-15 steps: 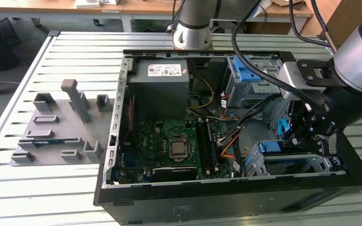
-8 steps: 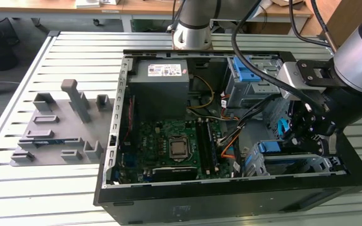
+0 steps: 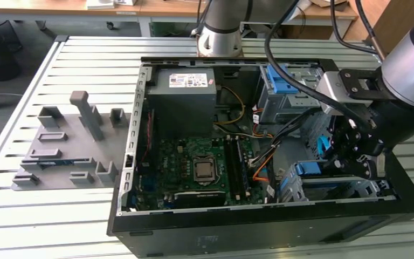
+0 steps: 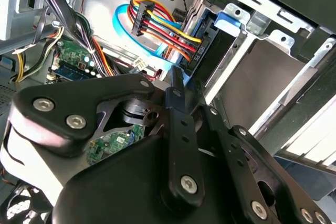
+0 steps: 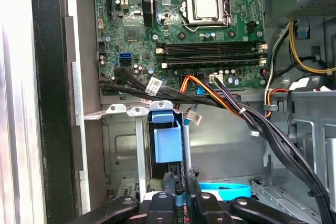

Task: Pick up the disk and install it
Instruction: 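Insert the second disk wire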

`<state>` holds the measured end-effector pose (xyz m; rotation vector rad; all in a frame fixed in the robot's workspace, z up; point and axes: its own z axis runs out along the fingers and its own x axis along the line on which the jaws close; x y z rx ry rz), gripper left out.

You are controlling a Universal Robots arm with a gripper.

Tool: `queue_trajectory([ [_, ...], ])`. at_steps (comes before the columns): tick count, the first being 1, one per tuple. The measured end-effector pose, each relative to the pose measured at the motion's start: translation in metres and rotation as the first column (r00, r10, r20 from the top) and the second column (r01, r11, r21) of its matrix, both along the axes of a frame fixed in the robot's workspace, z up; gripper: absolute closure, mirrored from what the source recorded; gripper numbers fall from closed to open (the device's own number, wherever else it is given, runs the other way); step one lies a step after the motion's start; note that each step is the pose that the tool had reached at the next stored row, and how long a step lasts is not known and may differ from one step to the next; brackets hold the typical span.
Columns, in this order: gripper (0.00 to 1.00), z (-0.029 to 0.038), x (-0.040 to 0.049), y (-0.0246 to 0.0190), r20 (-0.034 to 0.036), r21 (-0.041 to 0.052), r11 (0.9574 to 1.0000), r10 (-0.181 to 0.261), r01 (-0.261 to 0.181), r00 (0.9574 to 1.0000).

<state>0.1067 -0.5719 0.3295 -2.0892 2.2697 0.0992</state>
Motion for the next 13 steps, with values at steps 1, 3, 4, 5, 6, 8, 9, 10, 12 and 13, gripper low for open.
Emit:
queue_trajectory([
  [1, 0.77, 0.0002, 0.0000, 0.0000, 0.0000, 0.0000, 1.0000, 0.000, 0.000, 1.0000],
  [3, 0.77, 0.0009, 0.0000, 0.0000, 0.0000, -0.0002, 1.0000, 0.000, 0.000, 1.0000],
  [4, 0.77, 0.0013, 0.0000, 0.0000, 0.0000, -0.0003, 1.0000, 0.000, 0.000, 1.0000],
  [5, 0.77, 0.0017, 0.0000, 0.0000, 0.0000, -0.0003, 1.0000, 0.000, 0.000, 1.0000],
  [6, 0.77, 0.0020, 0.0000, 0.0000, 0.0000, -0.0002, 1.0000, 0.000, 0.000, 1.0000],
  [8, 0.77, 0.0030, 0.0000, 0.0000, 0.0000, -0.0002, 1.0000, 0.000, 0.000, 1.0000],
  [9, 0.77, 0.0036, 0.0000, 0.0000, 0.0000, -0.0002, 1.0000, 0.000, 0.000, 1.0000],
  [10, 0.77, 0.0042, 0.0000, 0.0000, 0.0000, -0.0003, 1.0000, 0.000, 0.000, 1.0000],
  [12, 0.77, 0.0056, 0.0000, 0.0000, -0.0001, -0.0002, 1.0000, 0.000, 0.000, 1.0000],
  [13, 0.77, 0.0064, 0.0000, 0.0000, -0.0002, -0.0002, 1.0000, 0.000, 0.000, 1.0000],
])
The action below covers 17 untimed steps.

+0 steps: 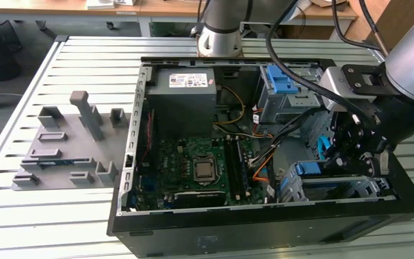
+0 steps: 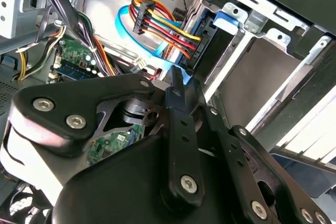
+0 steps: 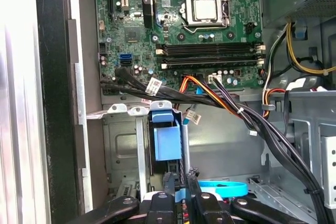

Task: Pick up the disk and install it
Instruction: 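Insert the second disk wire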

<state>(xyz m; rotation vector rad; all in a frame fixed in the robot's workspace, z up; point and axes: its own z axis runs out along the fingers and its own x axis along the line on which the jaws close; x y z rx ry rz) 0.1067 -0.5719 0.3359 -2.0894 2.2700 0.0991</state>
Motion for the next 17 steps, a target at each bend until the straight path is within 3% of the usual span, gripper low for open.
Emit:
queue_trajectory([
  [9, 0.77, 0.0066, 0.0000, 0.0000, -0.0016, 0.0001, 1.0000, 0.000, 0.000, 1.0000],
  [13, 0.89, 0.0075, 0.0009, 0.0001, -0.0031, 0.0001, 1.0000, 0.000, 0.000, 1.0000],
  [17, 0.89, 0.0069, 0.0048, 0.0001, -0.0049, 0.0003, 1.0000, 0.000, 0.000, 1.0000],
])
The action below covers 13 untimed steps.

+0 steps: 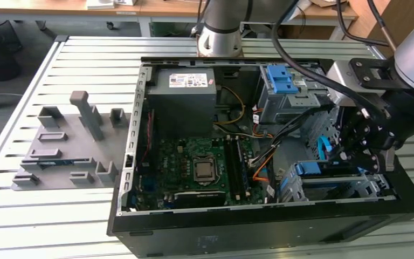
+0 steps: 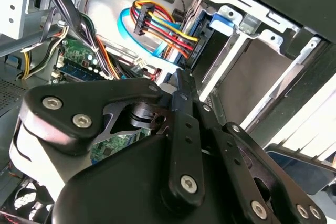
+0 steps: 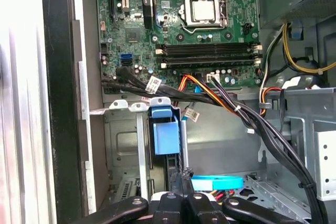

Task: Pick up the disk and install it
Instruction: 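Insert the second disk wire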

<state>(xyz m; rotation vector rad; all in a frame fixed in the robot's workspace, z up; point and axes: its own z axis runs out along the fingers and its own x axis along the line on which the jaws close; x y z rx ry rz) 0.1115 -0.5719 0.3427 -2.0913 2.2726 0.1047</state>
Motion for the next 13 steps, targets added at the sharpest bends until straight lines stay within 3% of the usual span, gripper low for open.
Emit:
queue_trajectory([
  [13, 0.89, -0.0071, 0.0037, 0.0000, -0.0003, -0.0002, 1.0000, 0.000, 0.000, 1.0000],
])
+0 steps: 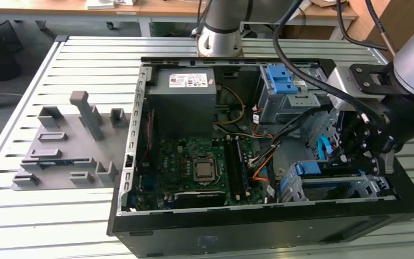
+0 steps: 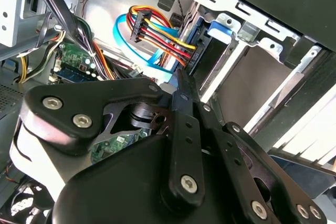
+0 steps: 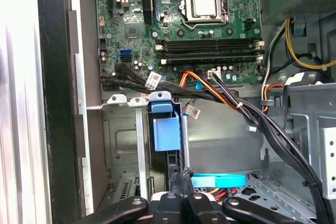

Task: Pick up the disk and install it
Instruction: 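Insert the second disk wire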

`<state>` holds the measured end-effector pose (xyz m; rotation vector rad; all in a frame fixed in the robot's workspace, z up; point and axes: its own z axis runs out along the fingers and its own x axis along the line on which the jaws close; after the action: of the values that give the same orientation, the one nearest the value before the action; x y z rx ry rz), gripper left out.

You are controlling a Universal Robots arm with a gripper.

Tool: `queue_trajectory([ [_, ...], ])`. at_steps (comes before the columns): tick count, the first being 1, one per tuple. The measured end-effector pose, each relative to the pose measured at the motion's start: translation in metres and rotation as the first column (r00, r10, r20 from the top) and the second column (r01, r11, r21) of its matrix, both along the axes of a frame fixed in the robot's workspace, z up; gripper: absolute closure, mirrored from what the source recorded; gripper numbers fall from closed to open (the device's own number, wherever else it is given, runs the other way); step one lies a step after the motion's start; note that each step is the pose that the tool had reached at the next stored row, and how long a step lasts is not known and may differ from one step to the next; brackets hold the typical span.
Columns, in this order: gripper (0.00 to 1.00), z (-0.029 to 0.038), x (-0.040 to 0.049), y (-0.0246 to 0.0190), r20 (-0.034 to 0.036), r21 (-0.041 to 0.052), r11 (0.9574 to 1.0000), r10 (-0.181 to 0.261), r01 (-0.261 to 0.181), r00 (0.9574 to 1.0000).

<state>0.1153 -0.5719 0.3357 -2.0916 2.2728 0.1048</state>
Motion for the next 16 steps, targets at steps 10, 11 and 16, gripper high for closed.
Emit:
queue_trajectory([
  [10, 0.89, -0.0030, 0.0010, 0.0000, 0.0000, 0.0031, 1.0000, 0.000, 0.000, 1.0000],
  [11, 0.89, -0.0028, 0.0010, 0.0000, 0.0000, 0.0038, 1.0000, 0.000, 0.000, 1.0000],
  [16, 0.89, -0.0014, 0.0009, 0.0000, 0.0000, 0.0040, 1.0000, 0.000, 0.000, 1.0000],
])
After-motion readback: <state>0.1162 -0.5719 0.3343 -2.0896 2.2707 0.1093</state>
